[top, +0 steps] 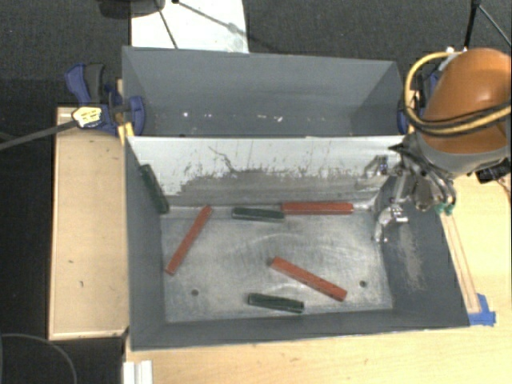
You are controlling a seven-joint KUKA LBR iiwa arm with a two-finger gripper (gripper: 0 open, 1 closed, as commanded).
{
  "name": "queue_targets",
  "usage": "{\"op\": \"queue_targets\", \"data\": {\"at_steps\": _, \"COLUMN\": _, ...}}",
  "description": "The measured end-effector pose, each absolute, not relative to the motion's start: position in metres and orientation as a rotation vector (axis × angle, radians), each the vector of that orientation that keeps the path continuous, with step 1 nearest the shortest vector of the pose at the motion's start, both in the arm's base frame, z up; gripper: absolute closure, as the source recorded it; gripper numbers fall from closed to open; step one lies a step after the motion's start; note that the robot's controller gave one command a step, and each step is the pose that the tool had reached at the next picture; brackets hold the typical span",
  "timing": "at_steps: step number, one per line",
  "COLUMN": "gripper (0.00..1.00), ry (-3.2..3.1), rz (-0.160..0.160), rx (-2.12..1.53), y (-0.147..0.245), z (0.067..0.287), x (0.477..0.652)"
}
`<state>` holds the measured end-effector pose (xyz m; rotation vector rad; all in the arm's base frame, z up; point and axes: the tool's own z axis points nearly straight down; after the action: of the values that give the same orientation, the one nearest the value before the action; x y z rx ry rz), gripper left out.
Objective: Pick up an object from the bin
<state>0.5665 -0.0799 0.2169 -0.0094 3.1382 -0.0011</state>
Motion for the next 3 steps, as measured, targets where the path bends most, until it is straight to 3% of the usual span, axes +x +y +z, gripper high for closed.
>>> {"op": "queue_targets", "data": {"at_steps": 1, "gripper": 0.00, "ry": 3.138, "rz": -0.001, "rx": -0.010, "y": -0.080, "z": 0.217, "x": 0.567}}
{"op": "queue_targets", "data": {"at_steps": 2, "gripper": 0.00, "ry": 3.127, "rz": -0.006, "rx": -0.015, "y": -0.060, "z": 0.188, "x": 0.547}}
{"op": "queue_targets", "data": {"at_steps": 3, "gripper": 0.00, "ry": 3.134, "rz": 0.001, "rx": -0.027, "y": -0.049, "z": 0.126, "x": 0.538}}
